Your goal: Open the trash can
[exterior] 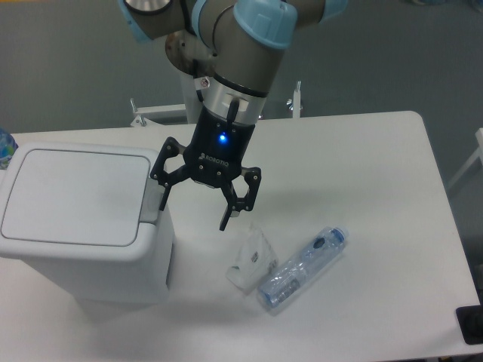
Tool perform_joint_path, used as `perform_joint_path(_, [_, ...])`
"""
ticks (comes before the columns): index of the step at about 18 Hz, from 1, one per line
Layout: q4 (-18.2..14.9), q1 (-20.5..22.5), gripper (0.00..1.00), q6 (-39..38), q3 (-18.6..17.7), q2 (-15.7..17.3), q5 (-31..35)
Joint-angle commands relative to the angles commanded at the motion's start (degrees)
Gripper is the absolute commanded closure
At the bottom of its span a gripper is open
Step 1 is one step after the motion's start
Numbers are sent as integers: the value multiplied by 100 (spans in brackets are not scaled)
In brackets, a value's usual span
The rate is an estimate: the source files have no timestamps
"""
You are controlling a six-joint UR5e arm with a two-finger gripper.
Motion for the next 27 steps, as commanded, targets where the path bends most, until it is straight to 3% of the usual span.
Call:
perform_joint_path(11, [53,-62,0,17,-114,26,26])
perform_joint_path(16, [61,-62,0,26,-132,26,492])
perform_joint_path(21, [53,-71,0,0,-132,26,492])
perform_joint_path(27, [44,-62,0,-62,35,35,475])
